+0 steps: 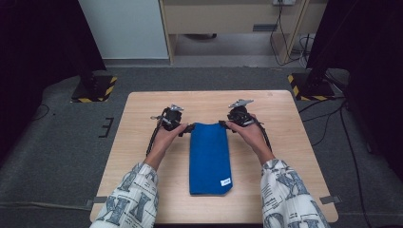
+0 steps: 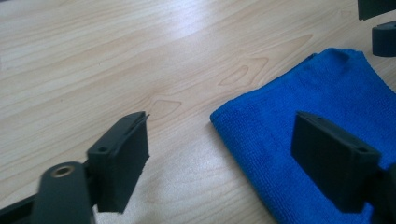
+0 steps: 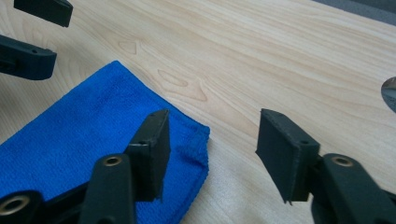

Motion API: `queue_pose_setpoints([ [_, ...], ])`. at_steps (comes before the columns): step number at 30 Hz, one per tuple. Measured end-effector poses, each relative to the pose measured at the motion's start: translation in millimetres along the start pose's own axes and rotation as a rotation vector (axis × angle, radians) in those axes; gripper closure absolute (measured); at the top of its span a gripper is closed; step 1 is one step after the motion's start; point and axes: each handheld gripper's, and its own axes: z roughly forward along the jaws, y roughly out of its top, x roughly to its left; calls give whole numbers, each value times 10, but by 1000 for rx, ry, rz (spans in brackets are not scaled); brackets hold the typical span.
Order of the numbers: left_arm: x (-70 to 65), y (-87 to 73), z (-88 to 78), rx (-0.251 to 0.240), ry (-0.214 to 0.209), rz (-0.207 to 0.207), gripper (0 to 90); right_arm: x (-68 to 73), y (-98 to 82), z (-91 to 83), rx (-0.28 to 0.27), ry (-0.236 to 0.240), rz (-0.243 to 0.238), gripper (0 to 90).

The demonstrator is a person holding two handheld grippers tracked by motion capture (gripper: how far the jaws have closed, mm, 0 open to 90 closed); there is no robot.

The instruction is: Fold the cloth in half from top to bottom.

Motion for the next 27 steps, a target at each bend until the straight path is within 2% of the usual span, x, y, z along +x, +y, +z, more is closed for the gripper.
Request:
queue_pose_setpoints([
  [2,-29,6,-11,7,-4,16,222,10,-15,-6,-2,-2,4,474],
  [4,-54,10,-14,16,19,51,242,21,-31,-17,1,-14,7,497],
  [6,-58,12,-2,6,10,38,266,20,-41,-24,5,-23,7,513],
  [9,-60,6,48,-3,2,19,326,-13,-68,-11,-4,-36,36,516],
  [11,-64,-5,98,2,0,14,328,-44,-88,12,-2,-28,56,507],
  [15,-81,-45,196,27,-8,25,365,-53,-126,75,-2,-5,76,517],
  [18,-93,-64,245,36,-11,23,380,-24,-159,150,17,3,67,525],
  [22,-102,-91,297,68,1,43,429,25,-196,242,34,12,70,539],
  [25,-99,-101,318,68,9,43,461,71,-216,308,55,5,64,562],
  [27,-107,-99,323,66,6,48,490,93,-212,324,48,4,68,597],
])
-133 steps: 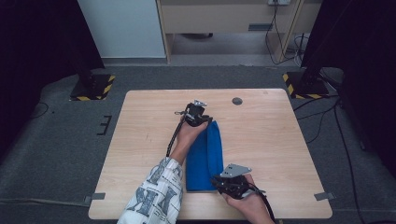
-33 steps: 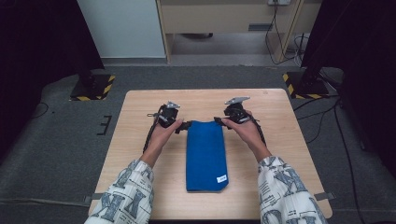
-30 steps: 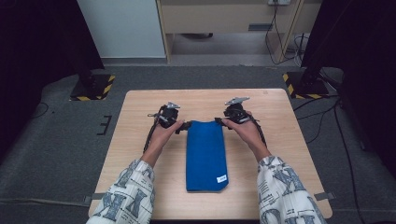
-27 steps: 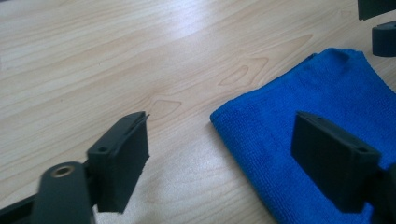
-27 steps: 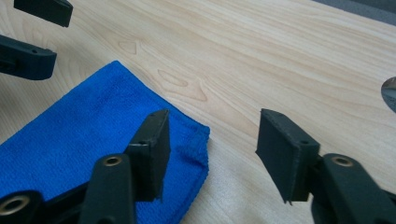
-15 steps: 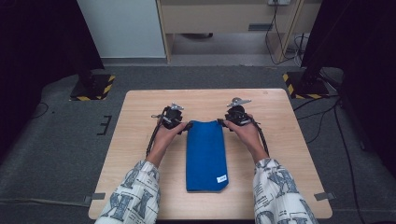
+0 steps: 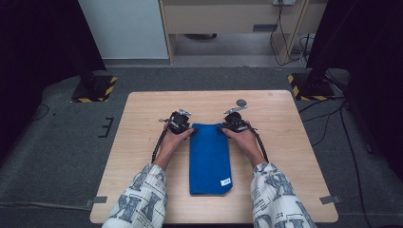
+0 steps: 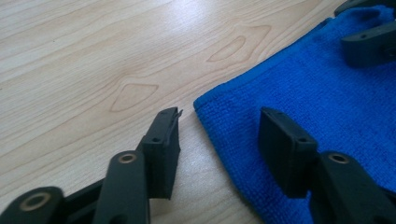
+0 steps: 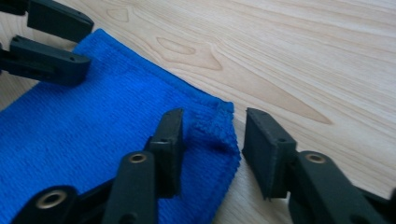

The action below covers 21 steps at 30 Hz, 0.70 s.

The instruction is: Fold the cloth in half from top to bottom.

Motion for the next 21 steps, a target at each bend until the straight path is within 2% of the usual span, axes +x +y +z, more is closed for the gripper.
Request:
queue_pose_setpoints([
  [1,-6,0,4,-1,2,6,507,10,2,6,0,-1,-4,617],
  [2,-12,1,6,-3,0,6,576,27,2,19,-4,2,-11,686],
  [3,-23,1,9,-6,-12,2,576,27,2,19,-4,2,-11,686],
  [4,-41,1,12,-6,-25,5,613,36,0,22,-4,5,-13,731],
  [6,-72,4,14,-1,-30,27,686,53,1,24,-1,11,-13,804],
  [10,-122,21,-7,6,-42,44,822,80,-3,-2,-11,24,-15,853],
  [12,-143,35,-37,-9,-38,53,841,88,4,-47,-34,35,-6,856],
  [16,-180,56,-141,-55,-26,37,846,95,34,-180,-73,47,1,858],
  [21,-257,102,-341,-108,-18,52,848,142,48,-367,-123,52,-2,859],
])
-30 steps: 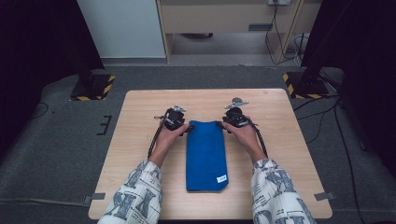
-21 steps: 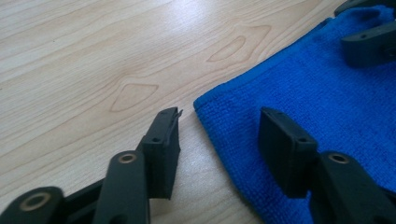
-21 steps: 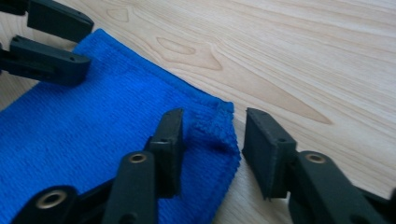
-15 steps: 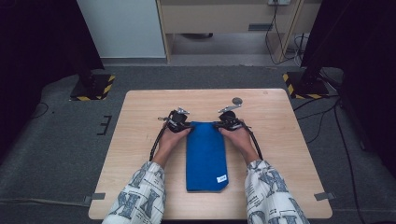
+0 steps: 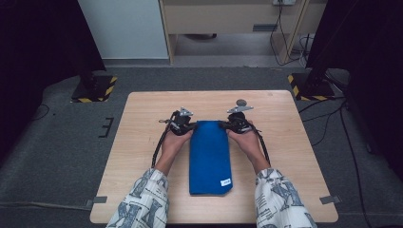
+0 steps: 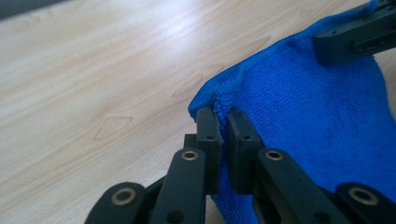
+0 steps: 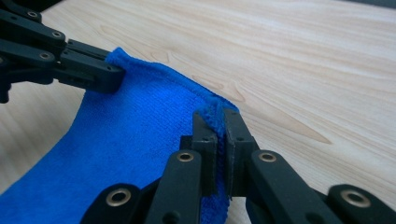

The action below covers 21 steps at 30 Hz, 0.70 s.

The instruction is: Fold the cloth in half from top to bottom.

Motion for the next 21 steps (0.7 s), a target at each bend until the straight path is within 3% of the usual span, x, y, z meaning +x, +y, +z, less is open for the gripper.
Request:
queue_pose_setpoints([
  [6,-70,89,-176,-55,8,8,848,87,75,-190,-46,-2,-13,859],
  [10,-42,108,-196,-82,0,-22,849,92,139,-267,-67,1,-13,859],
  [21,-37,150,-268,-108,7,-13,850,104,214,-287,-80,-4,-27,858],
])
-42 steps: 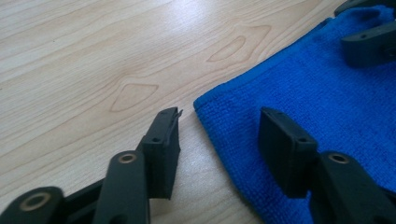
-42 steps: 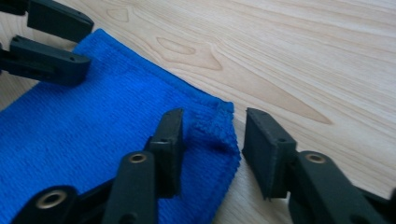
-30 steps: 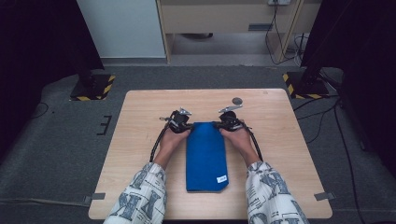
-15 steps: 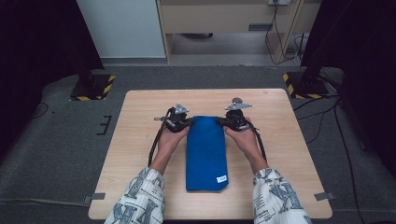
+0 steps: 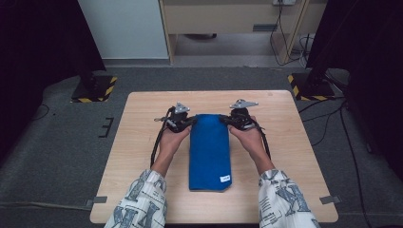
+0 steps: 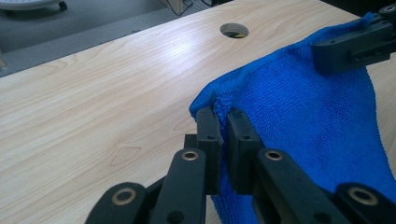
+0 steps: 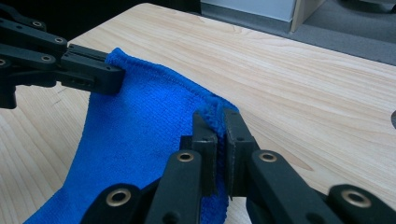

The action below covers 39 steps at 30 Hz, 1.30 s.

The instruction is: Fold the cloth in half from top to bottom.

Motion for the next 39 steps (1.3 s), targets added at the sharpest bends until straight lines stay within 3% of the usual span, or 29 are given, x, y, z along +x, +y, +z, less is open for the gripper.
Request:
queue_pose_setpoints([
  [26,-15,69,-59,-36,0,9,850,31,74,-90,-43,-4,-4,857],
  [39,-25,107,-210,-55,3,22,850,124,90,-163,-60,13,-31,857],
])
